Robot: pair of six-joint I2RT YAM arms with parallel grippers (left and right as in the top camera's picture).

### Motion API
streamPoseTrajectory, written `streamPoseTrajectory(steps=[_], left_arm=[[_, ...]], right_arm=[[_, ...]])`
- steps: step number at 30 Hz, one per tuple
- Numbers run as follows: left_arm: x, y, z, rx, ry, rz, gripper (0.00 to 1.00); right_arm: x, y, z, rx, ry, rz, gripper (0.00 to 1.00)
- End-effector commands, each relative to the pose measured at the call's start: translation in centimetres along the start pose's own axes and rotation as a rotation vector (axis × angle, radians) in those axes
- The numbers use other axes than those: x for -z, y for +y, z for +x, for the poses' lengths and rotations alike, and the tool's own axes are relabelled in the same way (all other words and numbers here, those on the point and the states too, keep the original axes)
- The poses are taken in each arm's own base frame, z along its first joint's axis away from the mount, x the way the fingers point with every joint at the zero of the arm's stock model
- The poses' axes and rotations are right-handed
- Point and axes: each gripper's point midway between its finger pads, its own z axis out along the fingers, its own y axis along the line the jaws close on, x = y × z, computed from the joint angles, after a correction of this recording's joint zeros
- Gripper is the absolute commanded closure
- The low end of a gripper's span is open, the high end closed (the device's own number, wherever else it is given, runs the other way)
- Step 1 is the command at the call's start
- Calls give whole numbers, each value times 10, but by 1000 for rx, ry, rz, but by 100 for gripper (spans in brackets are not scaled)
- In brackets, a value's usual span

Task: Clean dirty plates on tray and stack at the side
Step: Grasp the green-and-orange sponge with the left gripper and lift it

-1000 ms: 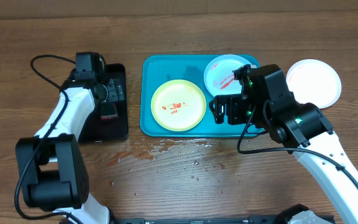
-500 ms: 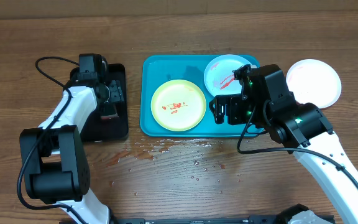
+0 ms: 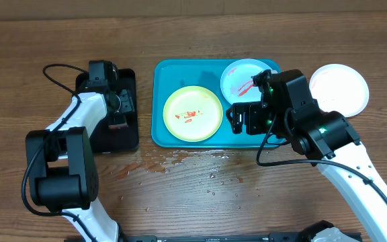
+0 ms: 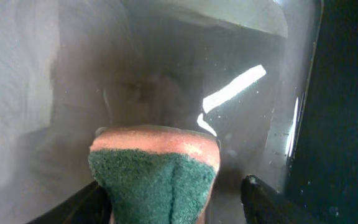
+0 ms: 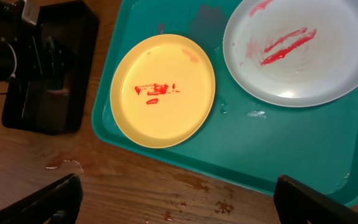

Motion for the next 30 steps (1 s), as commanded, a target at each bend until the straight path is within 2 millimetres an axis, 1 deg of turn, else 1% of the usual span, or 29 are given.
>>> streamPoseTrajectory(steps=[1, 2, 4, 7, 10, 11, 12, 17, 19, 21, 24, 26, 30], left_arm=[[-9, -2, 7, -4, 23, 0, 48], [-10, -2, 8, -4, 26, 0, 56], [-10, -2, 8, -4, 26, 0, 65], [-10, -2, 8, -4, 25, -1, 68], [-10, -2, 8, -4, 25, -1, 78], [-10, -2, 8, -3, 26, -1, 89], [-10, -2, 8, 0, 27, -1, 96], [-8, -1, 10, 7, 38, -4, 96], [-3, -1, 9, 8, 42, -5, 96], [5, -1, 3, 8, 39, -6, 96], [26, 3, -15, 9, 6, -37, 96], [44, 6, -28, 10, -24, -62, 96], [85, 9, -52, 3, -93, -85, 96]], right_arm=[[11, 5, -10, 13, -42, -18, 0], [11, 5, -10, 13, -42, -18, 0], [11, 5, -10, 13, -41, -18, 0], [11, 5, -10, 13, -42, -18, 0], [11, 5, -10, 13, -42, -18, 0], [11, 5, -10, 13, -42, -18, 0], [11, 5, -10, 13, -42, -18, 0], [11, 5, -10, 13, -42, -18, 0], [11, 5, -10, 13, -43, -18, 0], [11, 6, -11, 14, -46, -20, 0], [11, 6, -13, 16, -52, -22, 0], [8, 6, -13, 15, -49, -20, 0], [-10, 0, -8, 2, 3, -1, 0]])
